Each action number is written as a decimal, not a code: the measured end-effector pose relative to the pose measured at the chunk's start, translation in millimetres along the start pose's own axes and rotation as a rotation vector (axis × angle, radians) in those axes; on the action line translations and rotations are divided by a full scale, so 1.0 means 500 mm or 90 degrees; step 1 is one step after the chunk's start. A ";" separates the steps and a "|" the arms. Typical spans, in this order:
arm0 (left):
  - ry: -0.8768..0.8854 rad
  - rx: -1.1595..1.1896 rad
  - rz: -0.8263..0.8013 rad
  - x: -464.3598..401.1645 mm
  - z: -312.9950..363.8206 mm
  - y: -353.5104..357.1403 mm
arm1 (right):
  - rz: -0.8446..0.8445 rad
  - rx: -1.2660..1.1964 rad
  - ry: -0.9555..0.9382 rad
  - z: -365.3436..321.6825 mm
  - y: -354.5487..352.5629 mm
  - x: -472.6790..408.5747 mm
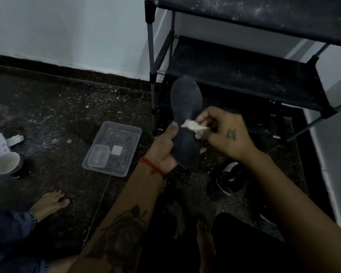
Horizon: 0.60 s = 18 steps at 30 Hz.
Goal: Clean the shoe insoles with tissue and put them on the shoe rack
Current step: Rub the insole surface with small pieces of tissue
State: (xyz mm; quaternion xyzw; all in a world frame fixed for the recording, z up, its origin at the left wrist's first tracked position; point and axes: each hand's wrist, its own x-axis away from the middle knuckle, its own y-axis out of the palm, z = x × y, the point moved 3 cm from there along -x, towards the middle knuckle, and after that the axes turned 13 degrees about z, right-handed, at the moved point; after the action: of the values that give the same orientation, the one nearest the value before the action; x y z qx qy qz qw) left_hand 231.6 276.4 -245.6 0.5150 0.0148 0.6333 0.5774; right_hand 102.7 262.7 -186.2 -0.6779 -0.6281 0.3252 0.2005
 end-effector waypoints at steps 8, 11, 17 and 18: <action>0.027 -0.054 0.039 -0.006 0.005 -0.010 | -0.280 -0.010 -0.045 -0.025 0.025 0.025; 0.031 -0.029 0.026 -0.004 0.007 -0.012 | -0.252 0.179 -0.043 0.004 0.001 0.018; 0.049 -0.020 0.009 -0.003 0.006 -0.006 | 0.117 0.059 0.025 0.010 -0.015 -0.003; 0.072 -0.041 0.010 -0.004 0.006 -0.004 | 0.070 0.065 0.001 0.006 0.003 0.001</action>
State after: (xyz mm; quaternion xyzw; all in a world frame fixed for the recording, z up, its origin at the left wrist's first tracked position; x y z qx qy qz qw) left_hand 234.7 273.9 -246.9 0.4599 0.0233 0.6659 0.5870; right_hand 101.5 262.8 -189.5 -0.7005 -0.5725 0.3665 0.2172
